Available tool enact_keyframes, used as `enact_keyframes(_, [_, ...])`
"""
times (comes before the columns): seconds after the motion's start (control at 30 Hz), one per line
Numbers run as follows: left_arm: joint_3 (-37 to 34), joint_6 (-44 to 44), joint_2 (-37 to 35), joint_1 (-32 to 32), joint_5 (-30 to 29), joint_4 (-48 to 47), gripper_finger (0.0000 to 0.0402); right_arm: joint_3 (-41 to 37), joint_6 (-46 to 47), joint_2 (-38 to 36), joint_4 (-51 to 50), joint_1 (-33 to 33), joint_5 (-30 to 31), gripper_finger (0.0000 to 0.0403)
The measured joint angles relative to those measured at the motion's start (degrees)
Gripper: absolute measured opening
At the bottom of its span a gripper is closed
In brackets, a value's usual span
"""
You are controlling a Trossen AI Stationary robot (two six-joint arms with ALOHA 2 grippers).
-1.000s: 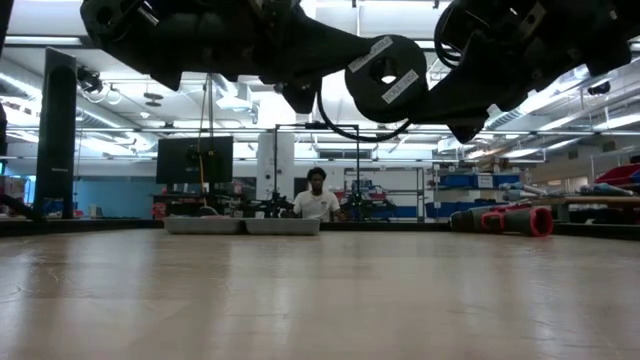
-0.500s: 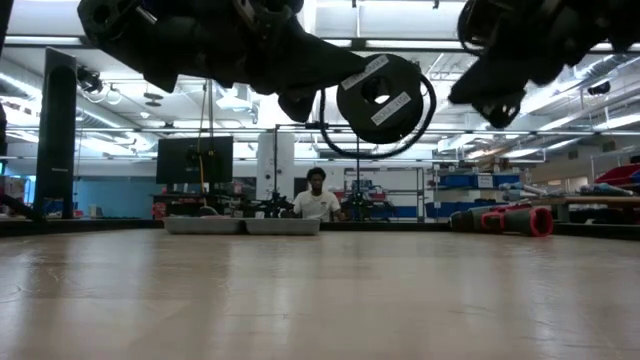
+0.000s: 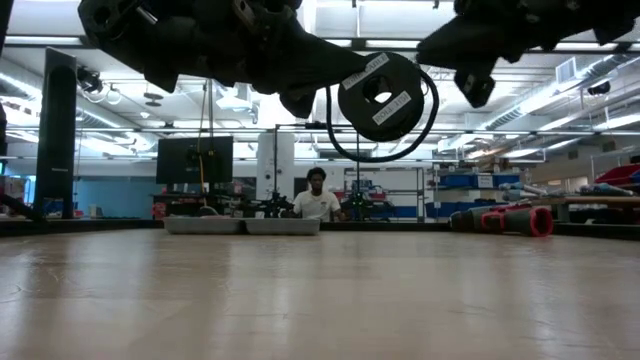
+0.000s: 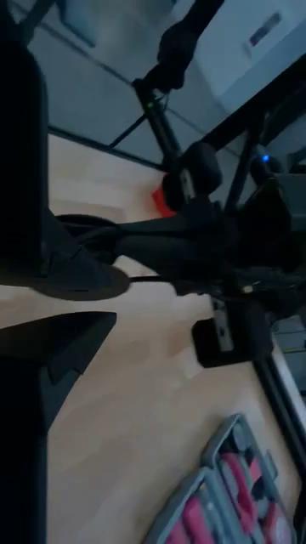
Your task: Coil cords
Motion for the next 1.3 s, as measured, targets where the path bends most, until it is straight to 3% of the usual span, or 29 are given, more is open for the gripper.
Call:
enact_keyframes(0.27, [0.00,0.19,0.00,0.00,0.00,0.02,0.0001,0.12,2.62,7.39,10.61,-6.25,-11.90,0.0052])
enact_keyframes(0.43, [0.00,0.44,0.00,0.00,0.00,0.00,0.0001,4.05,3.55,11.93,10.64,-10.11,-19.77,0.0056])
enact_keyframes(0.77, [0.00,1.09,0.00,0.00,0.65,-0.24,0.0001,15.66,3.16,21.79,3.38,-14.52,-29.07,0.0094])
enact_keyframes(1.07, [0.00,1.35,0.00,-0.70,1.05,-1.04,0.0001,20.51,3.78,25.73,1.59,-15.24,-31.83,0.0138])
enact_keyframes(1.3, [0.02,1.46,0.00,-0.66,-0.24,-1.31,0.0001,20.81,6.14,26.77,1.93,-15.03,-31.86,0.0145])
